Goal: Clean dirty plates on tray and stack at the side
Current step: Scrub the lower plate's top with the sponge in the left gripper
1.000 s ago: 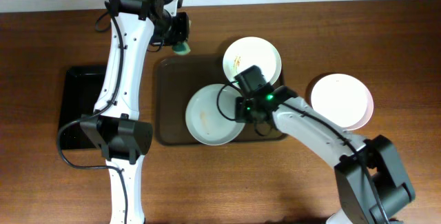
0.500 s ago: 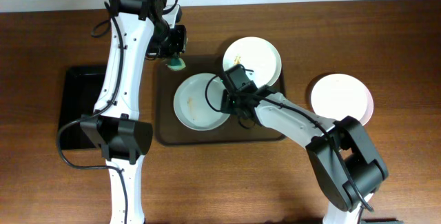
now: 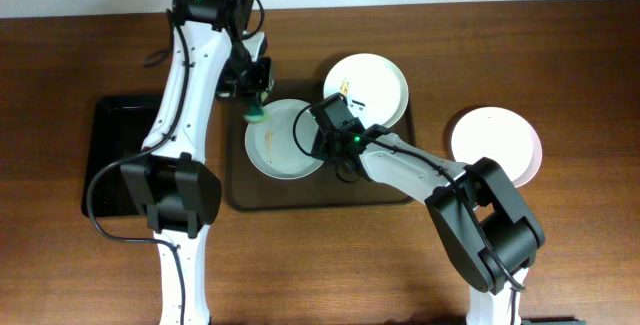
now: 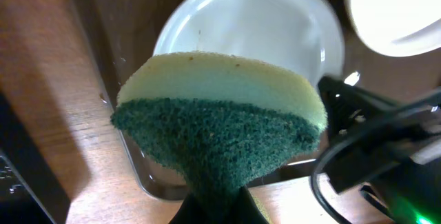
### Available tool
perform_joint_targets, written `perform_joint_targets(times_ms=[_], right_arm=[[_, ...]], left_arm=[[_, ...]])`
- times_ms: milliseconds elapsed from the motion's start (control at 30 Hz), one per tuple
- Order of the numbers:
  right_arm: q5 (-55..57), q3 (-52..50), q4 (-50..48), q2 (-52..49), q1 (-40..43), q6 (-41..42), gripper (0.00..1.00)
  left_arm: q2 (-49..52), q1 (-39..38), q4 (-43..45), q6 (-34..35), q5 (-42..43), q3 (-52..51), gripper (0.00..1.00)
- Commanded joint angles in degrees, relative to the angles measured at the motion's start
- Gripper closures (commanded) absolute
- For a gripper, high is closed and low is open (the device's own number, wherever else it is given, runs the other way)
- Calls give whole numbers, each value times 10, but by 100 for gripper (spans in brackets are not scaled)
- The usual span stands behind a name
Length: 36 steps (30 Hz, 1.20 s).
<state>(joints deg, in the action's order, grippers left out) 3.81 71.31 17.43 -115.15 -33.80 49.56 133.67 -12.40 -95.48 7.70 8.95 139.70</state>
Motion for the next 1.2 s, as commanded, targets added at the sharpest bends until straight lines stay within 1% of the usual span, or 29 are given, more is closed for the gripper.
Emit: perform_joint_targets(times_ms=[0, 233, 300, 400, 500, 733, 867, 967, 1067, 1100, 1167], right_arm=[[3, 7, 1, -17, -2, 6, 96], [3, 7, 1, -17, -2, 3, 96], [3, 7, 1, -17, -3, 3, 96], [3, 7, 1, -17, -2, 2, 96], [3, 7, 0, -17, -2, 3, 96], [3, 7, 1, -17, -2, 3, 96], [3, 7, 1, -17, -3, 2, 96], [0, 7, 1, -17, -3, 2, 96], [-8, 7, -2, -17, -3, -6, 96], [-14, 7, -6, -17, -3, -13, 96], [-24, 7, -9, -17, -3, -20, 96]], left_arm=[[5, -13, 27, -9, 2, -71, 99], [5, -26, 127, -9, 2, -217, 99], [5, -26, 159, 10, -10, -263, 99], [5, -26, 193, 21, -39, -305, 99], [5, -26, 242, 22, -41, -347, 99], [5, -26, 406, 32, -69, -403, 99], [5, -26, 467, 31, -69, -403, 99], [5, -26, 470, 31, -68, -403, 99], [5, -26, 424, 27, -68, -403, 99], [5, -26, 404, 15, -67, -403, 99], [5, -26, 353, -37, -47, -403, 99]])
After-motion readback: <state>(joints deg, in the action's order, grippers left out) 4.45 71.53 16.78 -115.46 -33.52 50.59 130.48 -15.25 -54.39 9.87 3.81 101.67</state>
